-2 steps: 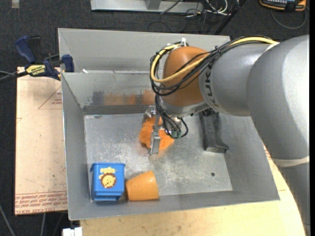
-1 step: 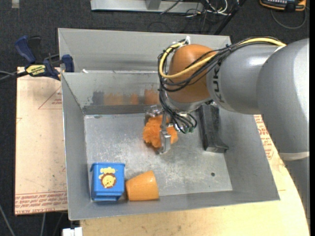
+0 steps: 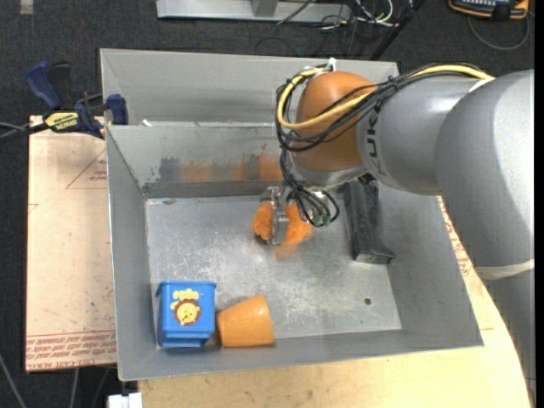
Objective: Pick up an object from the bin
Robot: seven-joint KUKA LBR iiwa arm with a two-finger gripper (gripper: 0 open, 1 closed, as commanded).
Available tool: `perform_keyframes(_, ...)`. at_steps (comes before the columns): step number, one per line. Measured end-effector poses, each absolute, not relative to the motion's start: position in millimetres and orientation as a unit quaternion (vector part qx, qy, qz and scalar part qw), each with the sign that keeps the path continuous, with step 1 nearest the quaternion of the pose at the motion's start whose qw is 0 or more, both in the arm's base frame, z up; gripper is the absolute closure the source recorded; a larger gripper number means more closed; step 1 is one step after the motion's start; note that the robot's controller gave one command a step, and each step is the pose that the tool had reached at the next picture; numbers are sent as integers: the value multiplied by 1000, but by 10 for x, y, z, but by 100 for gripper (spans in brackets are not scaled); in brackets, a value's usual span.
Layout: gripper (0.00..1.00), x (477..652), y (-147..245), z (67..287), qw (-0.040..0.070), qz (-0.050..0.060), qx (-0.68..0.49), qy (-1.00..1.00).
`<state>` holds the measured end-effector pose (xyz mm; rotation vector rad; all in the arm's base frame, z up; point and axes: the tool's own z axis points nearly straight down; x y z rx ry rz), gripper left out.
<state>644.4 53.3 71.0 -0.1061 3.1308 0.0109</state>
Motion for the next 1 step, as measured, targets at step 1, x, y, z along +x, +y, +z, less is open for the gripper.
perform_keyframes(1,100,6443,532,709,4,4,-34,999)
